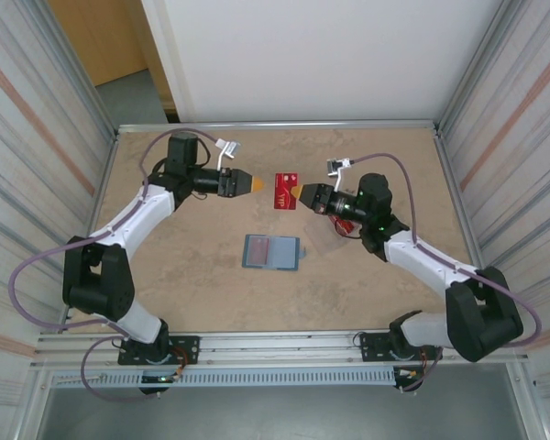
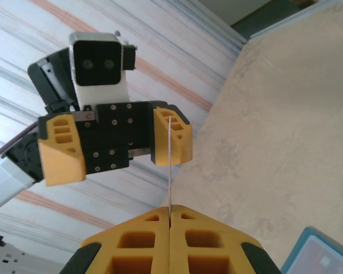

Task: Put the credit cards into the card holder
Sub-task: Pick up the credit card from the storage box.

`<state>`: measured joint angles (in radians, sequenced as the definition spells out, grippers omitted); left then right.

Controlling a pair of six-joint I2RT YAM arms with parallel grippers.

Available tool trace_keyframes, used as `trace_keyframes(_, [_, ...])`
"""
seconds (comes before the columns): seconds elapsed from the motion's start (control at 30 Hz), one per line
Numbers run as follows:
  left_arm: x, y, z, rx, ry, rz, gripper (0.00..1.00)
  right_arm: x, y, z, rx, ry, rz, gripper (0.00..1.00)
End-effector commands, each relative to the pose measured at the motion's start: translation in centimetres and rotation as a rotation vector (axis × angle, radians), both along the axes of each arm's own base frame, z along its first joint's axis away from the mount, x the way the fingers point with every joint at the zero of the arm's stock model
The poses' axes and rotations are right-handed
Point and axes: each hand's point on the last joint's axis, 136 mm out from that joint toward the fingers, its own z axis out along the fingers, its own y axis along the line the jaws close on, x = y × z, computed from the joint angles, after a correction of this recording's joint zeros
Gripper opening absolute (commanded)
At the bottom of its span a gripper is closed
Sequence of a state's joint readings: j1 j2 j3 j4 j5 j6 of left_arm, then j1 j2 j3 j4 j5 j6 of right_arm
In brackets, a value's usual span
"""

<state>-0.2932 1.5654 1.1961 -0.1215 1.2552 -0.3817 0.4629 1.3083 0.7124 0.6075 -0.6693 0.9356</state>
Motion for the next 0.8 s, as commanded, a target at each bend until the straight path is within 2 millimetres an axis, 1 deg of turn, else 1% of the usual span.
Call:
trace_keyframes(0.0, [-1.5, -1.1, 1.9, -0.05, -0.037, -0.095, 0.67, -0.9, 1.8, 2.3, 0.062, -0.057, 0.077, 0.0])
trace_keyframes(0.07, [-2.2, -1.7, 2.0, -0.05, -0.038, -0.131, 0.64, -1.1, 2.4, 2.5, 0.068, -0.068, 0.096, 0.0])
trace_keyframes(0.17, [-2.1, -1.8, 1.4, -0.044, -0.035, -0.137, 0.61, -1.3, 2.6, 2.8, 0.077, -0.09, 0.104, 0.0])
trace_keyframes(0.37, [-1.6, -1.5, 0.8, -0.031, -0.036, -0.113, 0.63, -1.8, 2.2, 3.2, 0.084, -0.103, 0.101, 0.0])
trace_keyframes(0.43, [-1.7, -1.4, 0.8, -0.035, -0.039, -0.114, 0.61, -1.7, 2.0, 3.1, 0.074, -0.096, 0.096, 0.0])
trace_keyframes(0.47, [-1.8, -1.4, 1.0, -0.036, -0.037, -0.117, 0.57, -1.7, 2.0, 3.0, 0.071, -0.09, 0.095, 0.0])
trace_keyframes(0.5, [-1.8, -1.4, 1.1, -0.037, -0.036, -0.117, 0.51, -1.8, 2.0, 2.9, 0.07, -0.089, 0.097, 0.0])
trace_keyframes(0.57, [-1.8, -1.4, 1.5, -0.046, -0.043, -0.126, 0.34, -1.9, 2.2, 2.8, 0.069, -0.088, 0.106, 0.0])
trace_keyframes(0.6, [-1.9, -1.4, 1.5, -0.046, -0.045, -0.127, 0.24, -1.9, 2.2, 2.8, 0.067, -0.089, 0.106, 0.0])
trace_keyframes(0.7, [-1.8, -1.5, 1.1, -0.043, -0.041, -0.127, 0.02, -1.7, 2.2, 2.7, 0.066, -0.088, 0.098, 0.0])
trace_keyframes(0.73, [-1.8, -1.5, 1.1, -0.043, -0.043, -0.126, 0.0, -1.7, 2.2, 2.8, 0.068, -0.089, 0.1, 0.0])
trace_keyframes(0.77, [-1.9, -1.5, 1.1, -0.043, -0.044, -0.128, 0.0, -1.8, 2.3, 2.9, 0.069, -0.092, 0.106, 0.0])
